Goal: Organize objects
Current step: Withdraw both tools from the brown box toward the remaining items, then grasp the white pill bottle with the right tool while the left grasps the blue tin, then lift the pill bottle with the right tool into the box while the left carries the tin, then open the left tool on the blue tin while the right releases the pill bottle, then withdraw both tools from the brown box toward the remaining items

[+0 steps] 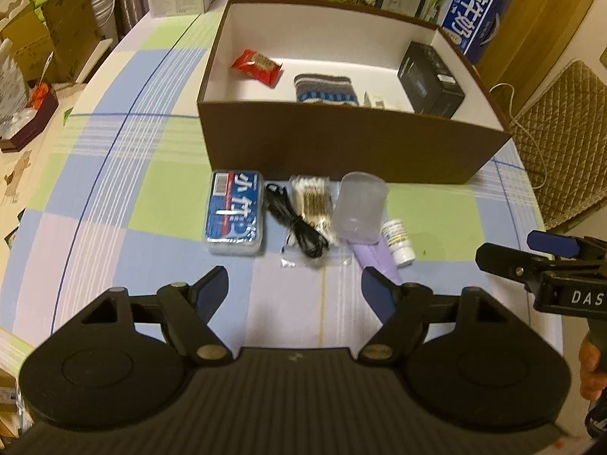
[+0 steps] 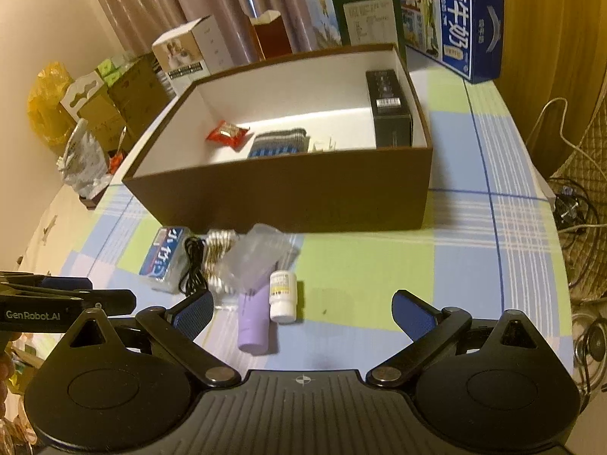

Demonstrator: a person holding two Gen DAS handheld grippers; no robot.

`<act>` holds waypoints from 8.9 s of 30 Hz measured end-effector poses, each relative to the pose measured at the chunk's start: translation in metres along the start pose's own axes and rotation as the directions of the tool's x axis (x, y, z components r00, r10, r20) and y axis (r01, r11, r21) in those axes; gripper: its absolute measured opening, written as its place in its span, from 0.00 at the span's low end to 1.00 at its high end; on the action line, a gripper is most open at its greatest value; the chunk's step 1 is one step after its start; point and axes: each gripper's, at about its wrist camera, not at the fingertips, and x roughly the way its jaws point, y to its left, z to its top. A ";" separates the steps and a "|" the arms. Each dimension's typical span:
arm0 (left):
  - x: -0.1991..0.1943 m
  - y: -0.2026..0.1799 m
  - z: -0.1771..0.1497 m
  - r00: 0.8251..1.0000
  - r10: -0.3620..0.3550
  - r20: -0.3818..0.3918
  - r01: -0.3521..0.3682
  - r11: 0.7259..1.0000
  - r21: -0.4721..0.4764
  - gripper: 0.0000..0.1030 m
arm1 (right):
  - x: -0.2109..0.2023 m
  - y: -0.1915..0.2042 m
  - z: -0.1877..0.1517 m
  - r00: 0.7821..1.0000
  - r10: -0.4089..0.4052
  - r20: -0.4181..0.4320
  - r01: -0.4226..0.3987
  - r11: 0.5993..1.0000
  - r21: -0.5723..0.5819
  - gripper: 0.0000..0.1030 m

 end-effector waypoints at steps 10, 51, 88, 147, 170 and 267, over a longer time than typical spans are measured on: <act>0.009 0.015 -0.009 0.999 0.034 -0.005 -0.034 0.999 -0.020 0.74 | 0.017 0.000 -0.011 1.000 -0.001 -0.020 0.001 1.000 0.000 0.95; 0.058 0.056 -0.008 0.997 0.077 0.004 -0.077 0.997 -0.021 0.74 | 0.106 0.010 -0.013 0.999 -0.007 -0.046 0.004 0.997 -0.075 0.35; 0.117 0.067 0.012 1.000 0.031 -0.001 -0.031 0.993 0.111 0.54 | 0.100 -0.033 -0.011 0.992 -0.107 -0.062 0.106 0.994 -0.014 0.24; 0.028 0.062 -0.005 0.993 0.053 0.102 -0.054 0.998 0.012 0.52 | 0.054 -0.006 0.000 1.000 0.009 -0.009 -0.010 0.990 -0.144 0.24; 0.009 0.022 0.104 0.965 -0.011 0.261 -0.019 0.994 0.112 0.52 | 0.018 0.005 0.100 0.976 0.049 0.211 -0.005 0.979 -0.205 0.24; 0.031 -0.008 0.146 0.984 -0.033 0.175 0.002 0.984 0.177 0.83 | 0.048 -0.006 0.120 0.988 -0.108 0.110 0.121 0.985 -0.120 0.98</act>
